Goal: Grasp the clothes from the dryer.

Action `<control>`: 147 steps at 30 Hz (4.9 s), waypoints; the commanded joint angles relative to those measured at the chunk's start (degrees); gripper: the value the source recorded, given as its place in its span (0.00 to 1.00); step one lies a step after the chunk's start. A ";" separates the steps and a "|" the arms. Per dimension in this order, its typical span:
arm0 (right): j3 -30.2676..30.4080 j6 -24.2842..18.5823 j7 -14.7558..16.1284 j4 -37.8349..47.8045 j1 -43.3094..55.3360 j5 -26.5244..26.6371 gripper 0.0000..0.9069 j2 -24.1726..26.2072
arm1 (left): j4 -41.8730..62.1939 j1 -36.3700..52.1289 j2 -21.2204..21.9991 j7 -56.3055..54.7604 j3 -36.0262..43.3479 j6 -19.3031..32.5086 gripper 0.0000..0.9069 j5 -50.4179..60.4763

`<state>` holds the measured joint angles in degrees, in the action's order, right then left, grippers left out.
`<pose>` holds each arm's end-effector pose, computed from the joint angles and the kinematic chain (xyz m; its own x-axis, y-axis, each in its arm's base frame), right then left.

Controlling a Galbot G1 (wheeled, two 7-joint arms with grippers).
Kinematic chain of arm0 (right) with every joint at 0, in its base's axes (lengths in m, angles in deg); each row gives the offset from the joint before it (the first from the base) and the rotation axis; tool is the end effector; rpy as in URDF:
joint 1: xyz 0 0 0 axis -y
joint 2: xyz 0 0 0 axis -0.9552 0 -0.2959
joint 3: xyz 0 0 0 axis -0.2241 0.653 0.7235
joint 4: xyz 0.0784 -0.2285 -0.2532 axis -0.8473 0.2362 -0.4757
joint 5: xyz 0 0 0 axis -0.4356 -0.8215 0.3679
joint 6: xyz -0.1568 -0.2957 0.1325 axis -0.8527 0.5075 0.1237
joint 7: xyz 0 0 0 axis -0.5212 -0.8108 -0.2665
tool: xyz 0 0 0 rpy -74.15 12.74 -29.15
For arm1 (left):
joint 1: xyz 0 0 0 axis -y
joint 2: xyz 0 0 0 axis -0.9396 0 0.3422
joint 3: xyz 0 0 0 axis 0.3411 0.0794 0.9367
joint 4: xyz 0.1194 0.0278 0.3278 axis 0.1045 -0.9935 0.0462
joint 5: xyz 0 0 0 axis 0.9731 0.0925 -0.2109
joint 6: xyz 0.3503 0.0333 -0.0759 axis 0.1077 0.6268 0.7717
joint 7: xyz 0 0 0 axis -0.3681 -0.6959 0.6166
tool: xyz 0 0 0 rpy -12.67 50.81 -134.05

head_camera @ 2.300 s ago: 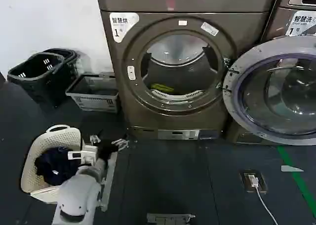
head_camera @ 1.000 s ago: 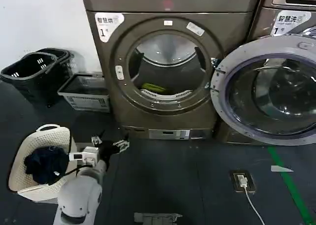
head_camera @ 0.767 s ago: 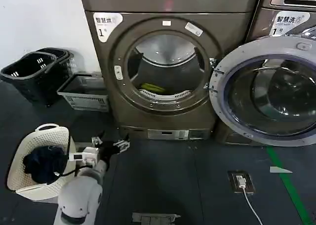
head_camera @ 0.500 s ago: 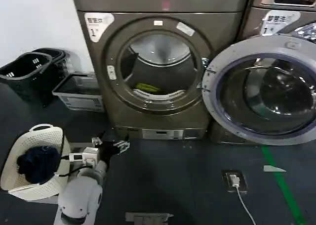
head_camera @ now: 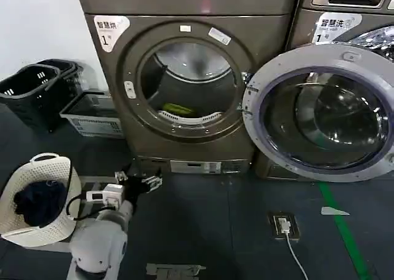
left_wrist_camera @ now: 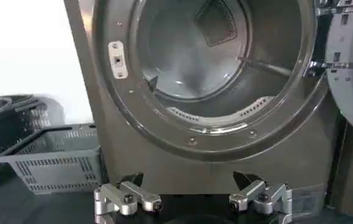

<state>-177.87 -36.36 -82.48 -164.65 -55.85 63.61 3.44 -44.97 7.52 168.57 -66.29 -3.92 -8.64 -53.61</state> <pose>-0.0992 -0.5146 0.0344 -0.1677 0.9019 -0.3981 0.9815 0.1149 -0.1532 0.2524 0.0120 -0.1929 -0.9501 0.0256 0.3108 0.0665 0.9903 0.1217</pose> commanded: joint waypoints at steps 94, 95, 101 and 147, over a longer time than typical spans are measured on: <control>-0.66 -4.43 -1.34 1.82 0.68 2.88 1.00 -1.50 | 1.13 0.83 0.63 -0.43 1.46 -2.81 1.00 -0.65; -0.63 -4.39 -1.36 1.78 0.69 2.91 1.00 -1.53 | 1.11 0.84 0.66 -0.78 1.49 -2.81 1.00 -0.83; -0.63 -4.30 -1.33 1.78 0.72 2.90 1.00 -1.69 | 0.62 0.69 0.57 -1.48 1.77 -2.81 1.00 -0.89; 0.86 -5.23 -1.53 1.68 1.47 1.33 1.00 -2.03 | 3.41 3.69 0.53 -1.39 2.33 -2.81 1.00 2.62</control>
<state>-177.15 -41.16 -83.93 -163.08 -54.58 65.72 1.50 -42.80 9.45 169.03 -67.72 -1.63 -8.64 -52.33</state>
